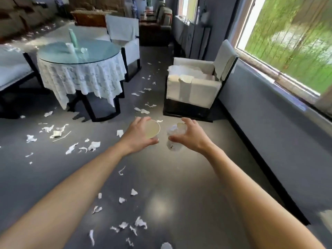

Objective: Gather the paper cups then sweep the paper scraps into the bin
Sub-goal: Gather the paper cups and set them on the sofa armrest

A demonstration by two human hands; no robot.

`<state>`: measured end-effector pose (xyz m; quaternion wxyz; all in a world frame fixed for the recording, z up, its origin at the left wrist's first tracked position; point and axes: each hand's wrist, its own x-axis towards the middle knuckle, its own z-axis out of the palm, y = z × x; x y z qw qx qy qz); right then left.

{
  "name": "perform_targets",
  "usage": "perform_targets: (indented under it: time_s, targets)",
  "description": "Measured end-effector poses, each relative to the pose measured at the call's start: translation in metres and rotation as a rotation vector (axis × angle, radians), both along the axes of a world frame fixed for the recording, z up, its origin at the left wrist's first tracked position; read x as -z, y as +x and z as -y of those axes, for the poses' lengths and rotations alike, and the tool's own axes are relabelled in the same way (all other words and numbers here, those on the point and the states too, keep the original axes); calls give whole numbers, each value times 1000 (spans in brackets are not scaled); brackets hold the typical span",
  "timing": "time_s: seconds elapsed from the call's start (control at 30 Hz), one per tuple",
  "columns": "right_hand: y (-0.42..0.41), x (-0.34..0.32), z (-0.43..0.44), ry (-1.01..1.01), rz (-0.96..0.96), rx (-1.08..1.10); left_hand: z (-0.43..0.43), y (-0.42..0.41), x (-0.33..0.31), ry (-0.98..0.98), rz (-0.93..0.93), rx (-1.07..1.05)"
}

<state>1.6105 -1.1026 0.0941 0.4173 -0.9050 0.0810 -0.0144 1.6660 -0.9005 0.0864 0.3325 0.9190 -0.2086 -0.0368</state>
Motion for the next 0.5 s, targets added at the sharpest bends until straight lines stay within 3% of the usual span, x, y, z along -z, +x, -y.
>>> perform_targets:
  time_s: [0.23,0.5]
  targets:
    - [246,12,-7,-85,-24,-115,-22,215,13,-23,-31,-157]
    - [574,27,-21,-89,-25,-149,-41,537,18,-13,-5,-180]
